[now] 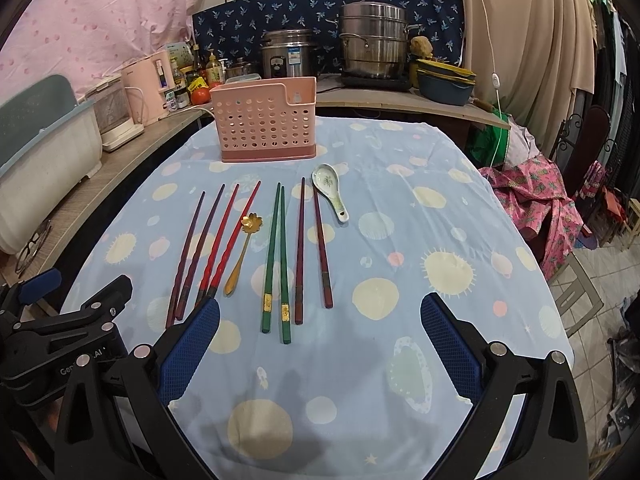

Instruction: Organize utensils

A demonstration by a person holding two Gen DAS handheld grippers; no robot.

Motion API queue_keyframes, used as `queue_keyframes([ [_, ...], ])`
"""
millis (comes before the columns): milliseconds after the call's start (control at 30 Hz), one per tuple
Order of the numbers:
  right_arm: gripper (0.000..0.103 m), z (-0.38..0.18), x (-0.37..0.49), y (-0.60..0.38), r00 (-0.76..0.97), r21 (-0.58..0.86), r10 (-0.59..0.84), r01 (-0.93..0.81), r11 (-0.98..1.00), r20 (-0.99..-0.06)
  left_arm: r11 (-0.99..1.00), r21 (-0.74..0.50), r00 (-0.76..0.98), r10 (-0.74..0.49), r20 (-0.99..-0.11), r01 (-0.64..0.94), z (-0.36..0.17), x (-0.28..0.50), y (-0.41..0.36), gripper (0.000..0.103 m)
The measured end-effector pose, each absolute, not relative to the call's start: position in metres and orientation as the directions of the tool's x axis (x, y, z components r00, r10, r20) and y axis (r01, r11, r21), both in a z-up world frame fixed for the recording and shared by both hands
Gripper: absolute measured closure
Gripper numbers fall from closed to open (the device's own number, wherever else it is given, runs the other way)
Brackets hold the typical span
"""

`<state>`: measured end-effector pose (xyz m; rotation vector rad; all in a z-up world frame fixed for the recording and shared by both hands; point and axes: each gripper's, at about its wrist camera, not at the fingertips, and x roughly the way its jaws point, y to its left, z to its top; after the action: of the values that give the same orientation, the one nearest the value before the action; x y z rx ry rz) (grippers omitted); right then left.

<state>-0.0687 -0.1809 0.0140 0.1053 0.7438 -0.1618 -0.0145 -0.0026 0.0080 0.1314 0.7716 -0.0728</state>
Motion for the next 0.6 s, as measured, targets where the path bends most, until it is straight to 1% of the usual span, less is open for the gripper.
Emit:
queue_keyframes([
  [600,0.007,0.006,-0.057,-0.187,0.707,0.053,-0.101,0.192,0.98,-0.7,0.988,0.089,0.68,-0.022,-0.733,0.128,-0.002,-0.002,-0.006,0.007],
])
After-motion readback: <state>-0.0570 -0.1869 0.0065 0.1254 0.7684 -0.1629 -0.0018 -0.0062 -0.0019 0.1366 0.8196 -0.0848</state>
